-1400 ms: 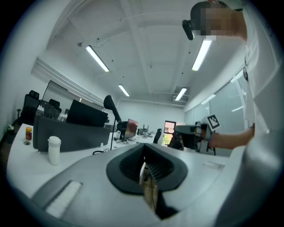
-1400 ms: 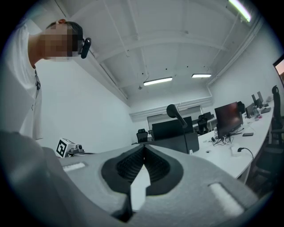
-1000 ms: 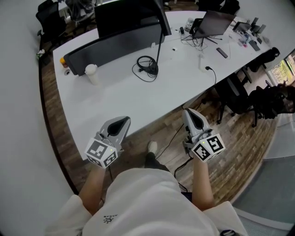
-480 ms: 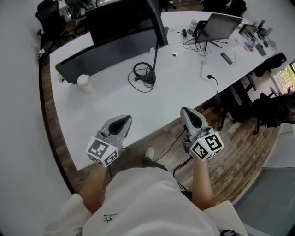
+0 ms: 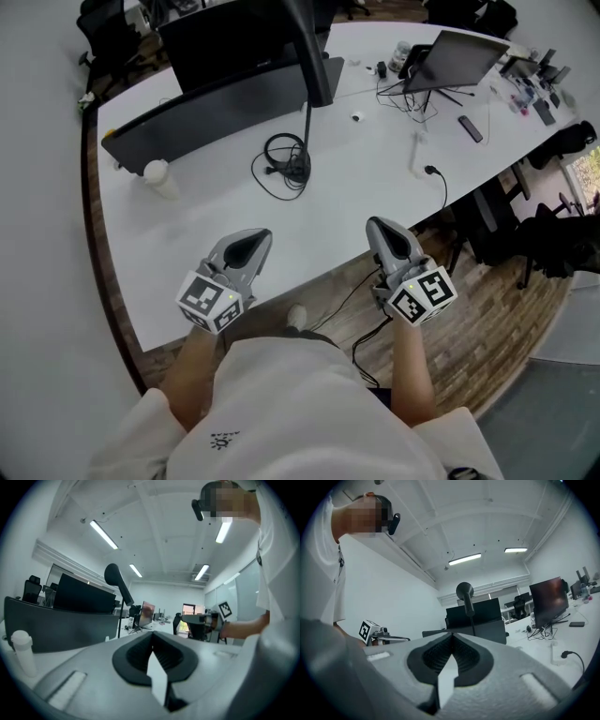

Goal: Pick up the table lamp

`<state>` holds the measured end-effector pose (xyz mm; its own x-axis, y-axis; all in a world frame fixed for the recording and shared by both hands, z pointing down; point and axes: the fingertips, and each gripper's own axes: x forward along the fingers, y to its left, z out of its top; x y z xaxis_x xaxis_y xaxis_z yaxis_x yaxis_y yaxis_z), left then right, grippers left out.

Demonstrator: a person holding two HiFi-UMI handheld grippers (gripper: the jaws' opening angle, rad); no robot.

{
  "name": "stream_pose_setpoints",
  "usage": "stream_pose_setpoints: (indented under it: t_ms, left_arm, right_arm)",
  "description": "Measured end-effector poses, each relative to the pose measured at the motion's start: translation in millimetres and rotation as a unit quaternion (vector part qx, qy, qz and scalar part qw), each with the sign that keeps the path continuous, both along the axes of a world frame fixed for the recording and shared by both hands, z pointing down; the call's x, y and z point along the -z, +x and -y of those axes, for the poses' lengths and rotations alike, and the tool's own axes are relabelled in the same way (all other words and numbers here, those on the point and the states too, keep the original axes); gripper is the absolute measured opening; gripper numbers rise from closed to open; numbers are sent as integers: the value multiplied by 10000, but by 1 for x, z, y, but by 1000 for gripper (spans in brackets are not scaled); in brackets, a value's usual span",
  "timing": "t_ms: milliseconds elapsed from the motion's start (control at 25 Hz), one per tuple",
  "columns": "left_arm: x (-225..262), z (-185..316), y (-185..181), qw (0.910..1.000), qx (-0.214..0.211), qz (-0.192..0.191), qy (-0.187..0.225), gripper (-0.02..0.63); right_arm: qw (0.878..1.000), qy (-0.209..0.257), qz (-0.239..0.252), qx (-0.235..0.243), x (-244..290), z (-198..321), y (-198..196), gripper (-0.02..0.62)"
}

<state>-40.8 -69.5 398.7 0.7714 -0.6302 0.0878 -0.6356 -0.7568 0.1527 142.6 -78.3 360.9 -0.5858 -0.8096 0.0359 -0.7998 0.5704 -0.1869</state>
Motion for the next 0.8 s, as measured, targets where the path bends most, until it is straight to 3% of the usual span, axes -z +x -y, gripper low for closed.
stream_pose_setpoints:
  t_ms: [360, 640, 800]
  left_arm:
    - [-4, 22, 25, 9999, 79, 89, -10, -5]
    - [-14, 37, 30, 9996, 103, 244, -42, -5]
    - [-21, 57, 29, 9998, 122, 118, -141, -5]
  right_arm:
    - [9999, -30, -30, 136, -10, 26, 23, 0]
    - [9994, -134, -53, 300, -19, 42, 20, 0]
    - [9993, -147, -51, 327, -23, 57, 16, 0]
